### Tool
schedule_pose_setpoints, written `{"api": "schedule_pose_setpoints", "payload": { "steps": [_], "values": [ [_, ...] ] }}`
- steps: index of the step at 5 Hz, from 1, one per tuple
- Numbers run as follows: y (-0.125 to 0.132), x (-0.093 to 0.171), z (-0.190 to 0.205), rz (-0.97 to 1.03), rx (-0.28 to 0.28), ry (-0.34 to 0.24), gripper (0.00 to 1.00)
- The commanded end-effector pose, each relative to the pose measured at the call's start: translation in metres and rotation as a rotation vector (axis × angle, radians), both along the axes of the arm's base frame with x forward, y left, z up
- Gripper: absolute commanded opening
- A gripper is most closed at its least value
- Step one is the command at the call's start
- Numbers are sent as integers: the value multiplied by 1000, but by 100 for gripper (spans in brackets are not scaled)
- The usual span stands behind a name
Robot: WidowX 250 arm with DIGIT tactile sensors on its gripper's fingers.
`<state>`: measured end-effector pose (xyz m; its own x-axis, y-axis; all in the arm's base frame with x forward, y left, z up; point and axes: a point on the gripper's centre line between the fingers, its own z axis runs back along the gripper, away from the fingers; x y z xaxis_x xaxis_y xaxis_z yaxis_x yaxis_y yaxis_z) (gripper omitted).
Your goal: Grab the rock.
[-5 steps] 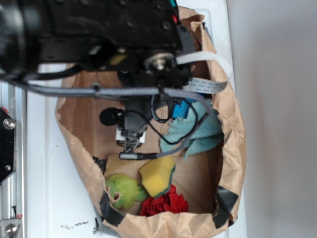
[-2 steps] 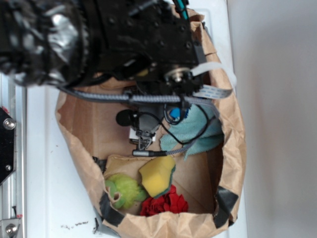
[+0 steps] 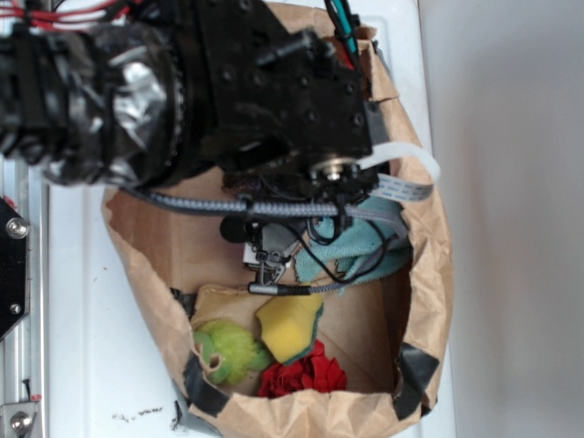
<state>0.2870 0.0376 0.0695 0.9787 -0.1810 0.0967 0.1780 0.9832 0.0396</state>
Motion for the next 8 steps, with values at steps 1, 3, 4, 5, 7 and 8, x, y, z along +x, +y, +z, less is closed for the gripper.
{"api": "schedule_pose_setpoints", "payload": {
  "steps": [1,3,4,5,7,8],
  "values": [
    [-4,7,12,-11,7,-41,100],
    [2,8,-5,-3,23,-27,100],
    [2,10,-11,-11,37,-36,100],
    [2,12,-20,0,81,-58,100],
    [2,11,-29,10,154,-75,100],
    [2,9,-38,13,225,-67,100]
  ]
}}
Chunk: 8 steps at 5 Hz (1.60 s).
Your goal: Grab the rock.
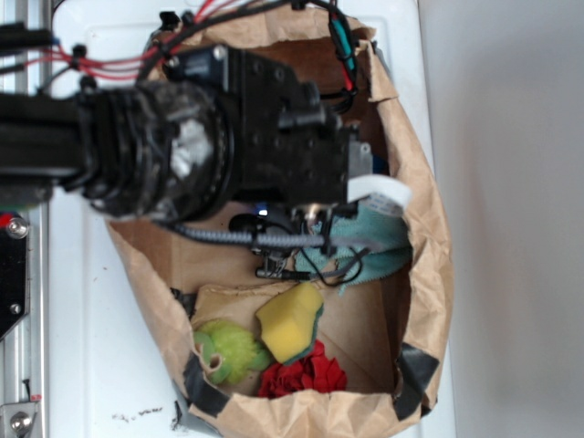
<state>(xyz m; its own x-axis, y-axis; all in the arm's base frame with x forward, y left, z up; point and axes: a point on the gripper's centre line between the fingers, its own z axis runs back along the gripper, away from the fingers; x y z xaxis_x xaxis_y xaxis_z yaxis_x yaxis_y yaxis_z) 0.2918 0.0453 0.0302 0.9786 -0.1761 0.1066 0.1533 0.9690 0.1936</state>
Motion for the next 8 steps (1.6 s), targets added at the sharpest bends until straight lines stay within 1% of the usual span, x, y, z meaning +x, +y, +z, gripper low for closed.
{"api": "schedule_pose_setpoints", "payload": {
  "steps": [1,2,3,4,5,6,8],
  "values": [
    [-7,-5,-3,-42,97,9,100],
    [-11,-15,-8,-77,126,34,100],
    [-14,-18,-13,-90,165,58,100],
    [-15,-17,-14,-90,182,67,100],
    [-13,-15,-10,-67,153,53,0],
    [-11,-13,-5,-64,141,35,0],
    [-9,-13,-3,-57,131,30,0]
  ]
}}
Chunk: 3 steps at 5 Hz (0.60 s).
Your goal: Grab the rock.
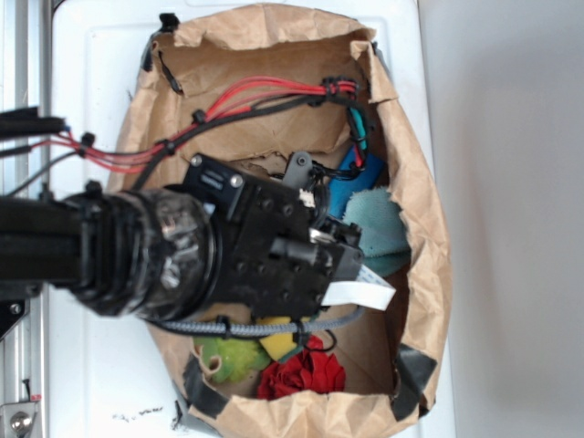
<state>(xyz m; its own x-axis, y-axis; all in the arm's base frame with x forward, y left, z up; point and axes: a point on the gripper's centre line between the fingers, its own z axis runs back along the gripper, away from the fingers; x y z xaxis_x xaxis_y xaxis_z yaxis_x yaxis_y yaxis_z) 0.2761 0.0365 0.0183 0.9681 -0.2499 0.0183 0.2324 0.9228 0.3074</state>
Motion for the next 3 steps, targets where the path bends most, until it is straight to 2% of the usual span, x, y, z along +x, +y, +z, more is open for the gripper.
{"api": "schedule_pose_setpoints", "payload": {
  "steps": [1,2,3],
  "values": [
    [0,3,10,13,-8,-29,0],
    [3,4,11,11,-17,-1,41],
    [8,6,13,27,-39,31,100]
  ]
}}
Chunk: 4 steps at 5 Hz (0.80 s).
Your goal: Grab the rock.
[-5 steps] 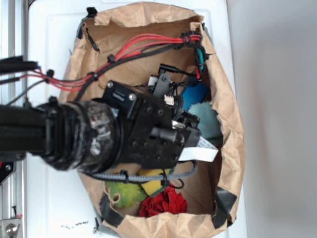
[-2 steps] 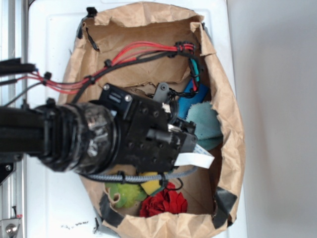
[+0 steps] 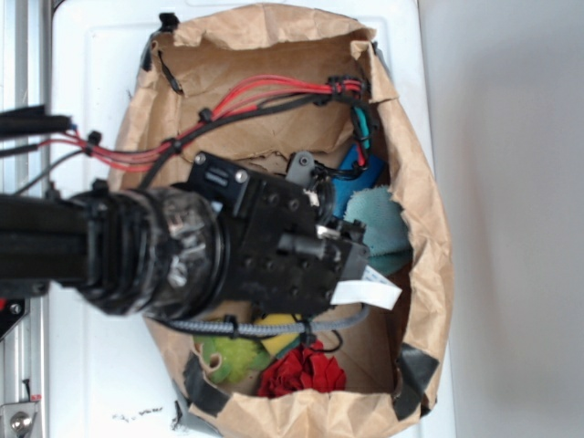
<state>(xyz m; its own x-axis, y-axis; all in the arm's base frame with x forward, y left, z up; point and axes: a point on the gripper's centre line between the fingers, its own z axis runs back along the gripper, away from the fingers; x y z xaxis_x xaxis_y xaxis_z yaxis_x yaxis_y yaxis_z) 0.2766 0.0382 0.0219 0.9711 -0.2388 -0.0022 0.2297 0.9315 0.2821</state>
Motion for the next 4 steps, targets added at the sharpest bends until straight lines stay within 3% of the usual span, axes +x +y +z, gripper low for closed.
{"api": "schedule_pose_setpoints", "payload": {
  "steps": [1,2,4],
  "values": [
    [8,2,10,16,-19,22,100],
    [14,-1,22,8,-95,69,100],
    [26,-8,67,19,-287,72,100]
  ]
}}
